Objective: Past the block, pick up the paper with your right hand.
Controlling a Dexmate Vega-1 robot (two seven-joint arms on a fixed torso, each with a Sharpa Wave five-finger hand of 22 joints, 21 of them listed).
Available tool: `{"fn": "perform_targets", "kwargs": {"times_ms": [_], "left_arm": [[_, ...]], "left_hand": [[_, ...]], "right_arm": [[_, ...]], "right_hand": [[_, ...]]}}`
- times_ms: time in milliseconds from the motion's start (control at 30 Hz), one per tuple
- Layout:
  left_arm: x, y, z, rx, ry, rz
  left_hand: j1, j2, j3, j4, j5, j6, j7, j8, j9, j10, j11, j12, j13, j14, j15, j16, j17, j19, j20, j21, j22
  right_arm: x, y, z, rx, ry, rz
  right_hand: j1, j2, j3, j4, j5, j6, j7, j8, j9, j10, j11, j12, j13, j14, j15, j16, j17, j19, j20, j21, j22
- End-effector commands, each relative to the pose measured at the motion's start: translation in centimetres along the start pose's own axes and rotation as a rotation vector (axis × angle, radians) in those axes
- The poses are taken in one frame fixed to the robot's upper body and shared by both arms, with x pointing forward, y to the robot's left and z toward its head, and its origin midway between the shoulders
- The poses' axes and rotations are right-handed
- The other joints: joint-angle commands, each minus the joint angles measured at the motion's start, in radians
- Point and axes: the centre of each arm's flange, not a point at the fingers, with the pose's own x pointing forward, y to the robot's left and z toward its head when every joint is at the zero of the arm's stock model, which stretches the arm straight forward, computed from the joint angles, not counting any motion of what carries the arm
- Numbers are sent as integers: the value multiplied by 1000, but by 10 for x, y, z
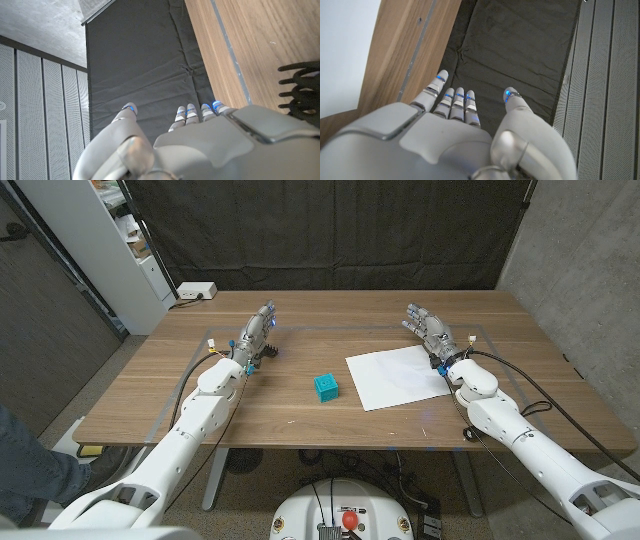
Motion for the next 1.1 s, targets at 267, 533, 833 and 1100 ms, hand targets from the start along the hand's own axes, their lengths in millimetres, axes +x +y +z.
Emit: {"fn": "perform_targets", "kwargs": {"times_ms": [267,533,833,1100], "left_arm": [[-9,3,2,22,7,3],[-14,3,5,31,-1,5],[-20,4,12,48,-11,8],[-24,1,14,58,-10,5]], "left_hand": [[7,7,5,-8,1,3,8,7,1,-10,0,7,1,-6,0,7,5,-18,1,3,5],[7,8,4,-10,0,4,6,7,1,-8,-1,8,-1,-5,0,7,5,-21,3,3,5],[8,10,4,-13,-1,11,6,9,1,-3,-2,10,-2,0,-1,9,5,-20,3,4,5],[8,12,4,-15,-1,11,6,9,1,-3,-3,11,-3,0,-1,9,5,-21,4,5,5]], "right_arm": [[-5,2,7,-28,-32,47],[-12,2,10,-45,-57,53],[-20,5,10,-44,-80,57],[-27,4,18,-75,-124,42]], "right_hand": [[8,-2,-2,-7,-3,-6,-1,0,-1,-5,0,-2,-2,-4,0,5,-4,-2,8,-4,2],[9,-3,-5,-10,-4,-1,-5,2,-3,-2,-3,-2,-3,0,-3,6,-7,2,7,-3,2],[12,-1,-7,-14,-5,10,-11,7,-7,11,-7,3,-6,8,-9,9,-13,11,4,-1,2],[16,1,-8,-18,-5,16,-15,9,-10,15,-10,4,-8,14,-11,12,-16,17,3,0,2]]}}
